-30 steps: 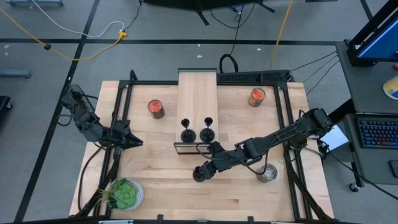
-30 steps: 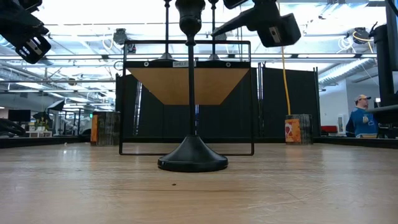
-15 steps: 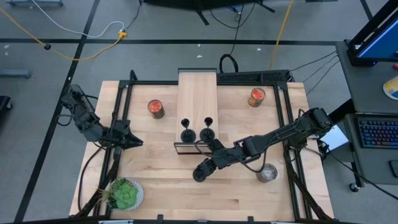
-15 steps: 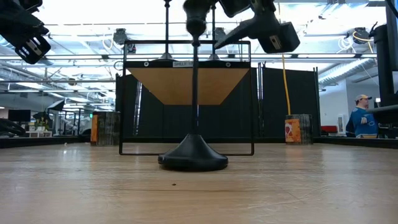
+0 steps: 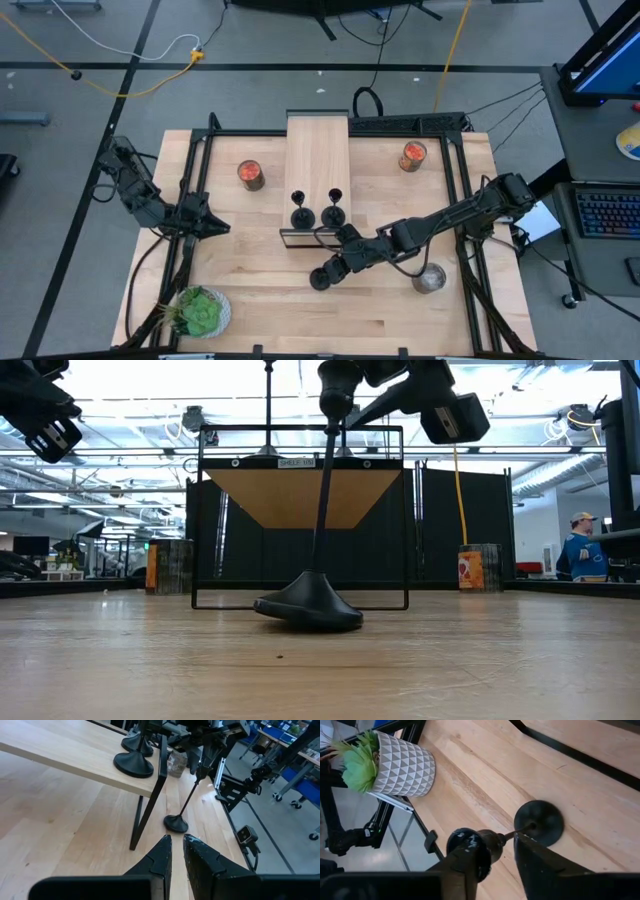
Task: Pick & Place candle stick holders
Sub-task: Put the black candle holder on the shelf
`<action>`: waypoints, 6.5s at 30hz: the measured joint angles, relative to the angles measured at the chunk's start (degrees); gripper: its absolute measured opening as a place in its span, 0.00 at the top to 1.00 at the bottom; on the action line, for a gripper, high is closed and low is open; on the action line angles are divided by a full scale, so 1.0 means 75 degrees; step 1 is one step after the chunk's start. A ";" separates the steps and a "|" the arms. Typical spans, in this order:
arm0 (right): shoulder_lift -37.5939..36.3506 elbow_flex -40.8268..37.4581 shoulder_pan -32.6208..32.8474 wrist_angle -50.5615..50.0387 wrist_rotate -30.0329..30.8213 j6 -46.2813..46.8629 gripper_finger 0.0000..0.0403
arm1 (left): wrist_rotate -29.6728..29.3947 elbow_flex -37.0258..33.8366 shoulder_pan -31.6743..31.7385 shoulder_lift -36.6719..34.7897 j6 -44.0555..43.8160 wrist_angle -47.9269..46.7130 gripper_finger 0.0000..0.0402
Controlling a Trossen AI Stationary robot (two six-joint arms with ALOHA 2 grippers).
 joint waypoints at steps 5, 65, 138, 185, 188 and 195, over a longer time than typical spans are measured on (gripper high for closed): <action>-0.0002 0.0002 -0.0009 0.0014 -0.0008 -0.0004 0.86 | -0.0003 0.0000 -0.0003 0.0002 -0.0061 -0.0065 0.87; 0.0301 -0.0010 -0.0281 0.0520 -0.1446 -0.0190 0.78 | -0.0047 0.0000 -0.0003 0.0006 -0.0079 -0.0393 0.87; -0.1478 0.2031 -0.0423 -0.8374 -0.1137 0.0452 0.98 | -0.0226 0.0003 0.0000 0.0006 -0.0246 -0.0344 0.87; -0.1537 0.5715 -0.6123 -0.7755 -0.3433 -0.7610 0.98 | -0.1716 0.0003 -0.0001 0.0020 -0.1097 -0.0329 0.87; -0.1323 0.5715 -0.6135 -0.7702 -0.3756 -0.7759 0.98 | -0.1718 0.0003 -0.0001 0.0020 -0.1099 -0.0329 0.87; -0.0825 0.5712 -0.6132 -0.7190 -0.4398 -0.7976 0.98 | -0.1722 0.0003 -0.0002 0.0020 -0.1102 -0.0330 0.87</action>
